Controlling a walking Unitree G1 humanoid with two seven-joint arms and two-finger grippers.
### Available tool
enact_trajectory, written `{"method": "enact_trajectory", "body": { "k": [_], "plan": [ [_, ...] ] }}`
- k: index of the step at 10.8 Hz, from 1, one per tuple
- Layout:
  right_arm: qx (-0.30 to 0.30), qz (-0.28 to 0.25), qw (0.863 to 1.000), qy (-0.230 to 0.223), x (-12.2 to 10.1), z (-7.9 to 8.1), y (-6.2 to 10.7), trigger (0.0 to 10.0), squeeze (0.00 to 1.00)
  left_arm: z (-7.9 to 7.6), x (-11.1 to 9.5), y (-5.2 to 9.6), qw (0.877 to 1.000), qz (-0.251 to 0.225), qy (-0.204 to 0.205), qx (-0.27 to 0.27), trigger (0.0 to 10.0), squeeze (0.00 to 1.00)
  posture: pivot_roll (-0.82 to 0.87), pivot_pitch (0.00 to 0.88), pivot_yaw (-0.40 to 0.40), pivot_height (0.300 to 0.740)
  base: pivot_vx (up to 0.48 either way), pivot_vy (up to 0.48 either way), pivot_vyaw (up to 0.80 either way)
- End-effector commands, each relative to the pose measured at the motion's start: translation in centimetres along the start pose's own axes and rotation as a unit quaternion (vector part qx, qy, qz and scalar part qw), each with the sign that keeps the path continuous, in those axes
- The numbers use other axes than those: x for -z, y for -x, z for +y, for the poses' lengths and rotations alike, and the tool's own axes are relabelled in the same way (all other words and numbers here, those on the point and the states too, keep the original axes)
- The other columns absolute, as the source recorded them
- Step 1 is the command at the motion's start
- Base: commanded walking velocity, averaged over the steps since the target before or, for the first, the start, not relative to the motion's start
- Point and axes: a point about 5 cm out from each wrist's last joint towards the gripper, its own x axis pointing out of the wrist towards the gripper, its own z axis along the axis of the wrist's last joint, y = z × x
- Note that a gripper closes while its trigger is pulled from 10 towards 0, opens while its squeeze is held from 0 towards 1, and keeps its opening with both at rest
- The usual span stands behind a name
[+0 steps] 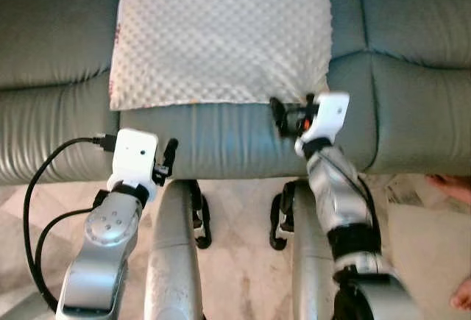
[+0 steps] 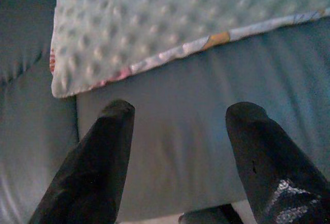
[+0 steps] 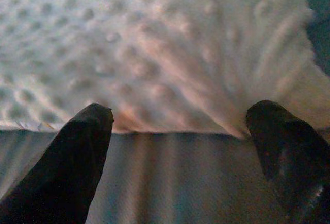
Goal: Move the pillow to the sofa
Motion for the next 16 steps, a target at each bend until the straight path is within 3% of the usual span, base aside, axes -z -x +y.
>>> {"method": "enact_trajectory", "body": {
  "k": [1, 4, 8, 11, 13, 15, 16],
  "plan": [
    [0.003, 0.015, 1.000, 0.005, 0.8, 0.4, 0.9, 10.0, 0.00, -0.1, 1.1, 0.3, 1.000, 0.023, -0.002, -0.004, 10.0, 0.00, 0.12, 0.534, 0.068, 0.633, 0.000, 0.000, 0.00],
    [0.002, -0.008, 0.998, 0.067, 0.3, 2.6, 5.7, 10.0, 0.00, -0.8, 1.1, -1.1, 0.999, -0.003, 0.035, -0.005, 10.0, 0.00, 0.05, 0.448, 0.038, 0.633, 0.000, 0.000, 0.00],
    [-0.006, 0.045, 0.993, 0.106, 1.6, 1.5, 9.7, 10.0, 0.00, -1.1, 3.0, -2.1, 0.998, -0.016, 0.045, -0.028, 10.0, 0.00, -0.04, 0.270, 0.007, 0.633, 0.000, 0.000, 0.00],
    [-0.004, 0.077, 0.992, 0.104, 2.0, -1.1, 9.4, 10.0, 0.00, -1.6, 4.9, -3.0, 0.999, -0.010, 0.038, -0.024, 10.0, 0.00, -0.05, 0.161, 0.005, 0.666, 0.000, 0.000, 0.00],
    [0.021, 0.071, 0.993, 0.091, 2.3, -1.4, 9.0, 10.0, 0.00, -1.7, 5.5, -3.9, 0.997, -0.019, 0.049, -0.055, 10.0, 0.00, -0.05, 0.078, -0.033, 0.700, 0.000, 0.000, 0.00],
    [0.027, 0.082, 0.994, 0.066, 3.7, -1.5, 9.6, 10.0, 0.00, -1.7, 6.8, -3.6, 0.996, -0.010, 0.051, -0.066, 10.0, 0.00, -0.05, 0.044, -0.045, 0.730, 0.000, 0.000, 0.00],
    [0.025, 0.087, 0.992, 0.082, 4.3, -1.5, 10.1, 10.0, 0.00, -1.6, 7.6, -3.3, 0.997, -0.002, 0.055, -0.060, 10.0, 0.00, -0.05, 0.024, -0.047, 0.740, 0.000, 0.000, 0.00]
  ]
}}
